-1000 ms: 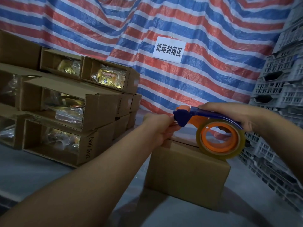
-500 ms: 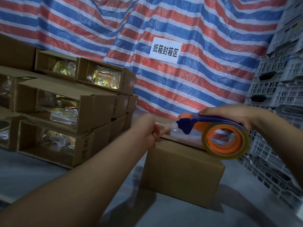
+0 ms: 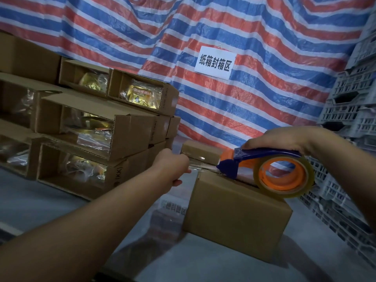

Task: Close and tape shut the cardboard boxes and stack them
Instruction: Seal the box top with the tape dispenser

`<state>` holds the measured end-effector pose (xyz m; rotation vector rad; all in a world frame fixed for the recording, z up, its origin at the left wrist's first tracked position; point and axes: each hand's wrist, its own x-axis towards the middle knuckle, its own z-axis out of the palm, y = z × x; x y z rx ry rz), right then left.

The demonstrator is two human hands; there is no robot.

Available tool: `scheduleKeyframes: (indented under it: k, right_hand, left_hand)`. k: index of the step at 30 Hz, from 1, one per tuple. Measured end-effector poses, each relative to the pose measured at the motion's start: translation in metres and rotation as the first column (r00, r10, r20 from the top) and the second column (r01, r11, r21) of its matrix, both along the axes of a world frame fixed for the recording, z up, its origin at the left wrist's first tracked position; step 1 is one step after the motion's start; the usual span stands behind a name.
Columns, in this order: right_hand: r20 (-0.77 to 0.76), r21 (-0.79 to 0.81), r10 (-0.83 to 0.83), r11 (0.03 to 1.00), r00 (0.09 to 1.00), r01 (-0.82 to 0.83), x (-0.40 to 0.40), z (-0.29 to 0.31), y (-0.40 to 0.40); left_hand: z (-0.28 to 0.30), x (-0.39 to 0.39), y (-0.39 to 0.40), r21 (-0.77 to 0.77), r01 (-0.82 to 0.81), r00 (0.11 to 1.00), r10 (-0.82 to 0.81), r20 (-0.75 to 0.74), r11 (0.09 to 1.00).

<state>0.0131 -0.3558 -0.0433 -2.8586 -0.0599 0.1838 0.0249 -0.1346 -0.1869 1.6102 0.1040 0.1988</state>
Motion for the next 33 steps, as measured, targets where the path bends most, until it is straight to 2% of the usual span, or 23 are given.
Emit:
scheduleKeyframes:
  k: [3,7,12,16,19,21,22,25,28,33]
  right_hand:
    - [-0.002,0.011,-0.001,1.0,1.0,0.001,0.001,0.0,-0.002]
    - [0.021,-0.021,0.012,1.0,1.0,-0.011,0.003,-0.002,-0.002]
    - [0.03,-0.037,0.04,0.999,0.999,-0.038,0.004,-0.003,-0.002]
    - [0.018,0.003,0.03,1.0,0.999,-0.03,0.003,-0.003,-0.002]
    - [0.015,-0.024,0.035,0.999,0.999,-0.035,0.003,-0.003,-0.001]
    - [0.01,-0.013,0.026,1.0,1.0,-0.026,0.004,-0.002,-0.001]
    - [0.007,-0.013,0.022,1.0,1.0,-0.022,0.005,-0.002,-0.001]
    - [0.006,-0.054,0.021,0.998,1.0,-0.02,0.007,-0.003,0.0]
    - [-0.018,-0.071,0.019,0.997,1.0,-0.021,0.008,-0.001,0.002]
    - [-0.021,-0.049,0.073,0.996,0.997,-0.074,0.006,-0.002,-0.002]
  left_hand:
    - [-0.006,0.0,-0.002,-0.021,0.003,0.999,-0.003,-0.038,1.0]
    - [-0.018,-0.005,-0.019,-0.005,0.036,0.983,-0.036,-0.179,0.999]
    - [-0.024,-0.003,-0.023,0.033,0.075,0.979,-0.067,-0.192,0.997]
    - [-0.028,-0.007,-0.02,-0.005,0.157,0.957,-0.153,-0.248,0.988]
    - [-0.034,-0.007,-0.014,0.094,0.189,0.946,-0.155,-0.285,0.977]
    - [-0.038,-0.006,-0.008,0.183,0.102,0.972,-0.058,-0.228,0.978]
    - [-0.038,-0.005,-0.005,0.189,0.043,0.988,-0.014,-0.154,0.981]
    - [-0.019,-0.007,-0.003,0.184,0.012,1.0,-0.013,0.006,0.983]
    - [0.004,-0.014,-0.016,0.225,0.116,0.993,-0.116,-0.014,0.967]
    - [-0.001,-0.014,-0.028,0.227,0.259,0.966,-0.247,-0.08,0.939]
